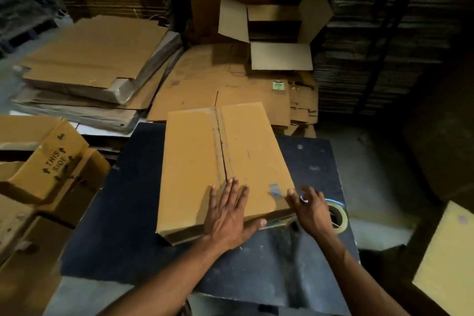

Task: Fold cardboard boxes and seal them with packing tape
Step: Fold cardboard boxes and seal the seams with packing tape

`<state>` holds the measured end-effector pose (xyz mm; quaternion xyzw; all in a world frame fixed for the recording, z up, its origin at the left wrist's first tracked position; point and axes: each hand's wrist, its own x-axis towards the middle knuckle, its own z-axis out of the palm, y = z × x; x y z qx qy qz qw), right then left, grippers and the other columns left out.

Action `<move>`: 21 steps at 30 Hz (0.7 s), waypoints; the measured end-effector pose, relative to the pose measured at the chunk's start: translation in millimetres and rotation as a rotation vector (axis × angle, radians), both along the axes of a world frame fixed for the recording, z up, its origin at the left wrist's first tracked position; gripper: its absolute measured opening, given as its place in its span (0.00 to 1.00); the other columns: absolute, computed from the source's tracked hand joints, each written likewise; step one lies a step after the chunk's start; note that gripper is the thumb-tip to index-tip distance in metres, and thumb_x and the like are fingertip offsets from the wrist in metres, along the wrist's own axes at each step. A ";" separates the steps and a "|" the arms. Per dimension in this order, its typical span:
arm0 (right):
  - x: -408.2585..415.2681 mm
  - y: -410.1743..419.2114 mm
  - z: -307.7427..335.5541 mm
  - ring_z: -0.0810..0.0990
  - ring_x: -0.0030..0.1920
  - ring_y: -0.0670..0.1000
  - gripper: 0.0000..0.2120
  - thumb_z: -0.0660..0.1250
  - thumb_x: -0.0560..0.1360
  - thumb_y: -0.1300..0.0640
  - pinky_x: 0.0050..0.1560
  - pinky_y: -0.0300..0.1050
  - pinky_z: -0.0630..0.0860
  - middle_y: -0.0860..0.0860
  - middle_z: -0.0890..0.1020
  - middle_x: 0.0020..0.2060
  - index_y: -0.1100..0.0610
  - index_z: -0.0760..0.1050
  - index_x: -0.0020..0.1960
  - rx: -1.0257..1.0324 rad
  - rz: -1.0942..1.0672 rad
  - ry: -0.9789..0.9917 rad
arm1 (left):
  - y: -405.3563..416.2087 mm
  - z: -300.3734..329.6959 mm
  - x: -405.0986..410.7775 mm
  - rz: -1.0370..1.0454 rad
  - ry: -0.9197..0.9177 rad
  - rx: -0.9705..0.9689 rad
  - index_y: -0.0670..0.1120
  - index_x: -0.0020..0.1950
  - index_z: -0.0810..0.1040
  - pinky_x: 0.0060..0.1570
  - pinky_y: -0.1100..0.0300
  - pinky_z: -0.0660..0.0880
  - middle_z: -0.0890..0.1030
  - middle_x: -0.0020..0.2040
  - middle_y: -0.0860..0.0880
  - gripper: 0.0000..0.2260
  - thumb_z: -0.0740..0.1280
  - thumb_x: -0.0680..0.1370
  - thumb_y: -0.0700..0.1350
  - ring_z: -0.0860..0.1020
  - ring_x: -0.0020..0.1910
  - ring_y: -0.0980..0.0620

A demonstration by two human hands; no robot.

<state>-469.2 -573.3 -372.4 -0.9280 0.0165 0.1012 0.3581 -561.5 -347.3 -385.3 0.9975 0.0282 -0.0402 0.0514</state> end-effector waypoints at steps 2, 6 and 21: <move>16.1 -29.1 -3.9 0.81 0.57 0.60 0.25 0.66 0.79 0.38 0.55 0.52 0.76 0.56 0.80 0.58 0.53 0.76 0.69 -0.067 -0.010 -0.022 | 3.1 -9.7 1.4 -0.011 -0.046 0.008 0.48 0.83 0.61 0.78 0.34 0.45 0.55 0.83 0.42 0.43 0.48 0.78 0.77 0.53 0.83 0.42; 46.4 -83.5 -19.9 0.80 0.63 0.60 0.26 0.71 0.73 0.59 0.58 0.46 0.74 0.57 0.80 0.64 0.54 0.75 0.70 -0.314 0.126 0.076 | 17.7 -26.1 17.6 -0.070 -0.062 0.057 0.46 0.81 0.66 0.75 0.36 0.54 0.62 0.81 0.40 0.39 0.47 0.81 0.72 0.62 0.80 0.41; 80.9 -95.2 -61.5 0.83 0.55 0.60 0.15 0.69 0.75 0.50 0.49 0.50 0.79 0.54 0.84 0.55 0.50 0.76 0.60 -0.697 0.482 0.108 | 18.6 -26.6 26.4 -0.025 -0.069 0.146 0.50 0.85 0.47 0.80 0.37 0.48 0.45 0.85 0.43 0.39 0.42 0.81 0.73 0.45 0.84 0.44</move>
